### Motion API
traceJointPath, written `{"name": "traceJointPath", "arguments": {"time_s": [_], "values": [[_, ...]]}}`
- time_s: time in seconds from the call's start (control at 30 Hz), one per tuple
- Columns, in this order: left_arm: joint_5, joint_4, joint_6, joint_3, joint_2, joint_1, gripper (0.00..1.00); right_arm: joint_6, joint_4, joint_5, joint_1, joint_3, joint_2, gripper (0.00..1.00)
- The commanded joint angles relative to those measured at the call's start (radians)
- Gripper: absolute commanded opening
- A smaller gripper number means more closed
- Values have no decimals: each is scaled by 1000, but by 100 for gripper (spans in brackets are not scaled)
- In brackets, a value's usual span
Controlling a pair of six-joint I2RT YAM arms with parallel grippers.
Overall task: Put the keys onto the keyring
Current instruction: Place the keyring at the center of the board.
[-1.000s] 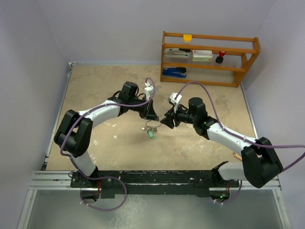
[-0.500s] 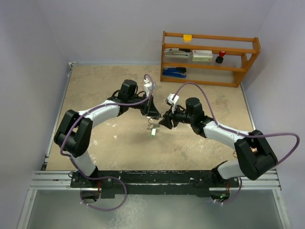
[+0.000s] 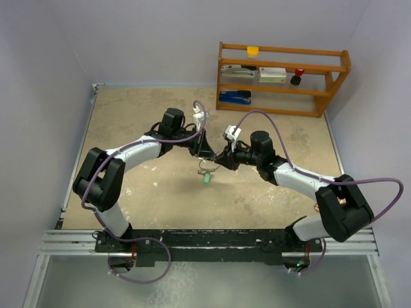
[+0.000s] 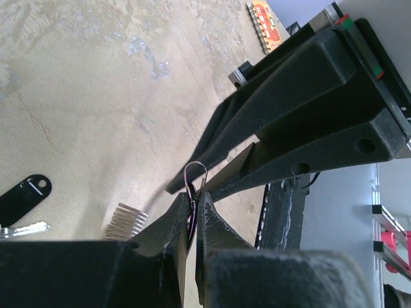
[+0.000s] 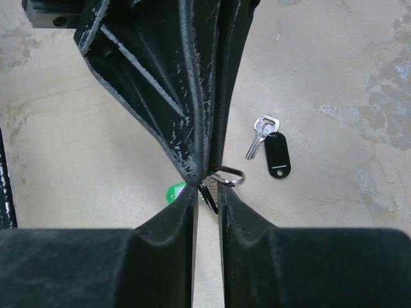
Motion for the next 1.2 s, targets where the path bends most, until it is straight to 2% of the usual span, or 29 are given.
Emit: {"name": "traceJointPath", "arguments": {"time_s": [0.0, 0.2, 0.37, 0.6, 0.8, 0.9, 1.0, 1.17], "values": [[33, 52, -19, -4, -31, 6, 0, -3, 34, -23, -2, 33, 4, 14], [-26, 81, -70, 8, -14, 8, 0, 0, 28, -30, -2, 32, 2, 0], [-59, 122, -117, 9, 8, 7, 0, 20, 25, -32, -1, 29, 0, 0], [-129, 133, -142, -5, 17, 8, 14, 114, -52, -11, -2, 72, 21, 0], [-209, 101, -138, -24, 40, 8, 25, 255, -33, -46, -2, 71, 84, 0], [-322, 49, -126, -21, 45, 12, 27, 304, -22, -47, -2, 62, 123, 0], [-500, -35, -98, -15, 17, 15, 27, 344, -21, -54, -1, 64, 162, 0], [-759, -113, -83, -44, -88, 20, 27, 399, -11, -14, 14, 81, 201, 0]]}}
